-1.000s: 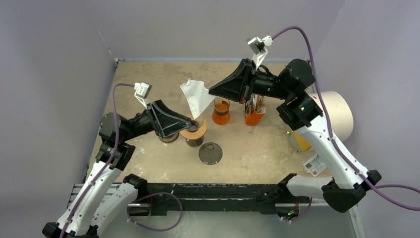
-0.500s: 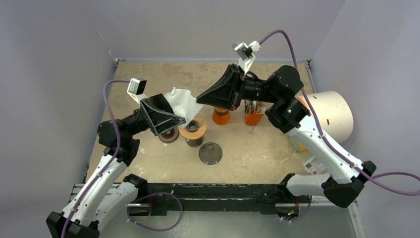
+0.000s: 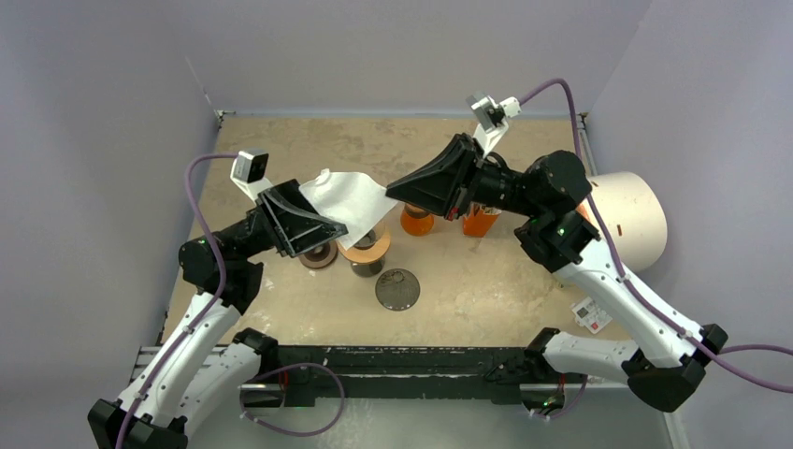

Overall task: Place the coffee filter in the dripper
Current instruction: Pick up the coffee filter from the coffee filter holder.

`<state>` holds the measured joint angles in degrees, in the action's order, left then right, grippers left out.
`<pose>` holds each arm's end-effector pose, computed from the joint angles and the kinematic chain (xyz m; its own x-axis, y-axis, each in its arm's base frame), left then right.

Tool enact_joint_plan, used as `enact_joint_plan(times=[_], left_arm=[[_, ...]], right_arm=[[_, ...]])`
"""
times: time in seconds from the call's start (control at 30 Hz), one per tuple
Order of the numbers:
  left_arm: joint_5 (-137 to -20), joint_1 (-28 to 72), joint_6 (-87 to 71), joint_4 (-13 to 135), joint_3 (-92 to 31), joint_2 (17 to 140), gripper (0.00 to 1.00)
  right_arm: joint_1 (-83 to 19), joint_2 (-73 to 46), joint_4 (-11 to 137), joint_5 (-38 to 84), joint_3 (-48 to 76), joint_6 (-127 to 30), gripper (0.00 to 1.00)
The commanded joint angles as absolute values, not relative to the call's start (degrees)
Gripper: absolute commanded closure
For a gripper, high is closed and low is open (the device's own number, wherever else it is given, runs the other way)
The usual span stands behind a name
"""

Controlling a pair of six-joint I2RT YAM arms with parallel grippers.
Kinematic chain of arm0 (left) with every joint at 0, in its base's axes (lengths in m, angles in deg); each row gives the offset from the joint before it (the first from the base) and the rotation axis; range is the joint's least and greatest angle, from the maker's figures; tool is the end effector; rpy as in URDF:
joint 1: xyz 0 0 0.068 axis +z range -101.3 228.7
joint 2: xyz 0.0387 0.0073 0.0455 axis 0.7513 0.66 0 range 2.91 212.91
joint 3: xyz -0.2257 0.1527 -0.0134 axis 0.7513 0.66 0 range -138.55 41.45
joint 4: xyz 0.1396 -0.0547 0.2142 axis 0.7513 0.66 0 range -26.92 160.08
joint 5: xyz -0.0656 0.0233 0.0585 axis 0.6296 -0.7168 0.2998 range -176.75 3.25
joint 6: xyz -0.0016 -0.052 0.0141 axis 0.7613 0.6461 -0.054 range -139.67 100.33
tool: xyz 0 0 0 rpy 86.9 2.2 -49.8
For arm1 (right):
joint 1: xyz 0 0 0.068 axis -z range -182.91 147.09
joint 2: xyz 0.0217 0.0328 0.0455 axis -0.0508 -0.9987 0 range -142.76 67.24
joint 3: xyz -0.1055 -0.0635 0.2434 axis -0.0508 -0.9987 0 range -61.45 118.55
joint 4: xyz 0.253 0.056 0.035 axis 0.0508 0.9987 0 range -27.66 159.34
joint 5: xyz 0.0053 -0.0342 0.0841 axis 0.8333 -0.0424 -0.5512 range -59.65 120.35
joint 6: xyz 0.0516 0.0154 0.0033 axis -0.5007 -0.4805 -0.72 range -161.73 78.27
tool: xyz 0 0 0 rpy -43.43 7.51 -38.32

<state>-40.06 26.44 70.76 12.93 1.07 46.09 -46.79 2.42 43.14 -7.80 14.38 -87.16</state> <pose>0.1215 -0.0777 0.4145 -0.7212 -0.4459 -0.5301 0.6753 -0.2821 -0.6815 0.1469 0.1718 0.5094 -0.4079 0.3849 -0.8279 -0.9110 -0.1104 0.3974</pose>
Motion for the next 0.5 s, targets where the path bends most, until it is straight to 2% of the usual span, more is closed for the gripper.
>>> enact_joint_plan(times=[0.0, 0.27, 0.47], left_arm=[[-39.98, 26.64, 70.79, 10.47, 1.46, 45.58, 0.62], [-40.29, 26.64, 67.34, 16.04, 0.52, 45.54, 0.61], [-40.19, 26.64, 66.24, 17.02, -0.36, 46.28, 0.65]], right_arm=[[-47.04, 4.95, 37.33, -4.42, 12.83, -87.31, 1.0], [-47.76, 4.93, 35.17, -3.51, 11.68, -88.05, 1.0], [-48.42, 4.38, 34.77, -2.82, 11.25, -87.52, 1.0]])
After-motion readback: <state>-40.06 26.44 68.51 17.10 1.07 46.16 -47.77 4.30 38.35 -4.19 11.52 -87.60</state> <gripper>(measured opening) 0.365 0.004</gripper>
